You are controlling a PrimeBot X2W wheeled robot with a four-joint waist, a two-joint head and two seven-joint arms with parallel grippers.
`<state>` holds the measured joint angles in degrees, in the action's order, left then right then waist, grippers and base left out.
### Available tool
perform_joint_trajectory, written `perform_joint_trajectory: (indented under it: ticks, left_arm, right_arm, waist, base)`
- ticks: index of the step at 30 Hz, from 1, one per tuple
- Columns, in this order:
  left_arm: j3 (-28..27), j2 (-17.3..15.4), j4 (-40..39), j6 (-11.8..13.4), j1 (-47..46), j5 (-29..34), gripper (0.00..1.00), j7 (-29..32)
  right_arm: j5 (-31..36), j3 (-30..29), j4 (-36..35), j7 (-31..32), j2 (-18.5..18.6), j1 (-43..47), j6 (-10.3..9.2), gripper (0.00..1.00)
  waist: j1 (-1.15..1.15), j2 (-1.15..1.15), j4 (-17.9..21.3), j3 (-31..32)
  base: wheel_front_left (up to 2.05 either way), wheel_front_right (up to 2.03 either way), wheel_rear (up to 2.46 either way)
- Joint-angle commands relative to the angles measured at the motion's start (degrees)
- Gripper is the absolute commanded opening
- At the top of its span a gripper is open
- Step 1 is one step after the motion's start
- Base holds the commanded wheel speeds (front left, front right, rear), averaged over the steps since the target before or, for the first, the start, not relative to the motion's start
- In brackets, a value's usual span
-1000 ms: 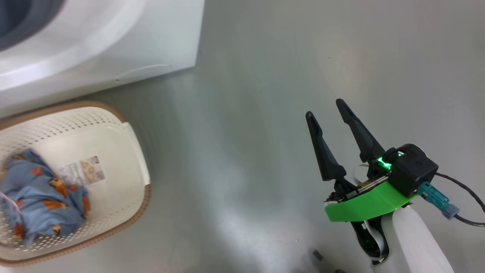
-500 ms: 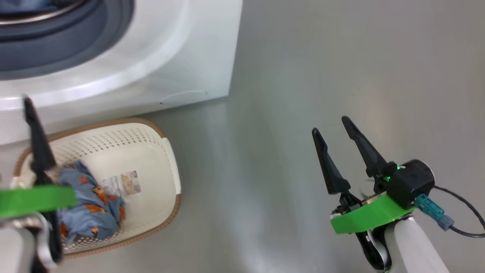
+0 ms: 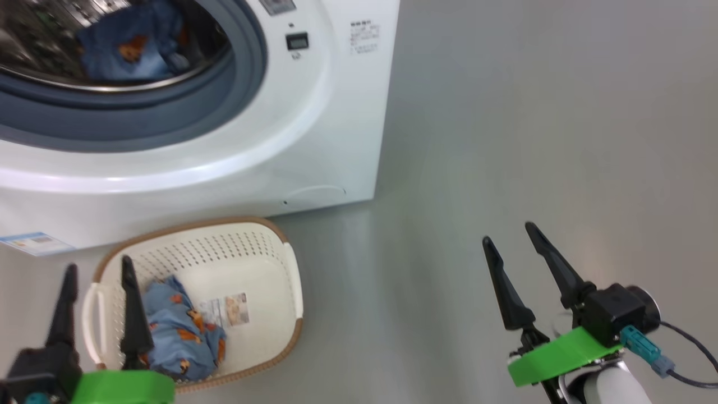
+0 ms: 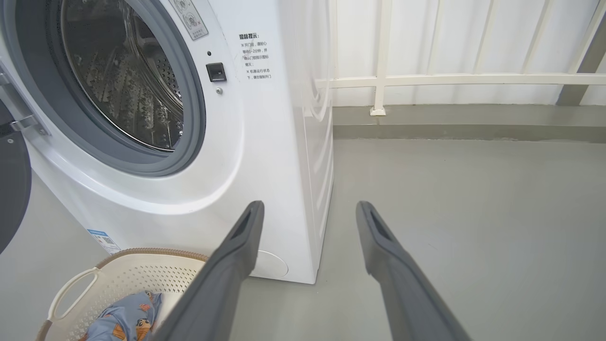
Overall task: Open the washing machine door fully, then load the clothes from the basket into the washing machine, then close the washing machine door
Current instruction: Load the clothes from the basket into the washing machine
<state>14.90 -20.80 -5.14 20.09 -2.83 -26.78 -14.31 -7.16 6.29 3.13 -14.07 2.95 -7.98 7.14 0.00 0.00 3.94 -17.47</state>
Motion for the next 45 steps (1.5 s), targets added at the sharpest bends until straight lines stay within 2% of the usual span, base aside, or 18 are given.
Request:
perform_joint_trajectory:
  ticks: [1,12,22,45]
  left_arm:
    - [-1.65,-0.78,-1.2,0.35,0.17,0.77,1.0,-0.63]
    - [1.25,0.81,0.7,-0.67,4.87,1.2,1.0,-0.66]
    - [1.91,0.73,0.73,-0.28,8.0,0.86,1.0,-0.37]
    - [1.33,0.64,0.0,-0.3,7.32,-0.09,1.0,-0.31]
  right_arm:
    - [0.3,0.86,-1.83,0.46,-0.07,1.2,0.35,1.0]
    - [1.17,0.35,-5.47,4.43,-0.07,6.81,0.35,1.0]
    - [0.89,0.28,-7.35,6.34,-0.07,10.86,0.35,1.0]
    - [0.72,0.25,-8.48,7.09,-0.07,11.83,0.35,1.0]
  waist:
    - [0.0,0.0,-2.24,4.13]
    - [0.0,0.0,-3.46,11.1]
    - [0.0,0.0,-3.08,15.24]
    - [0.0,0.0,-3.96,15.13]
  base:
    - [0.0,0.0,0.0]
    - [0.0,0.0,0.0]
    - [0.0,0.0,0.0]
    - [0.0,0.0,0.0]
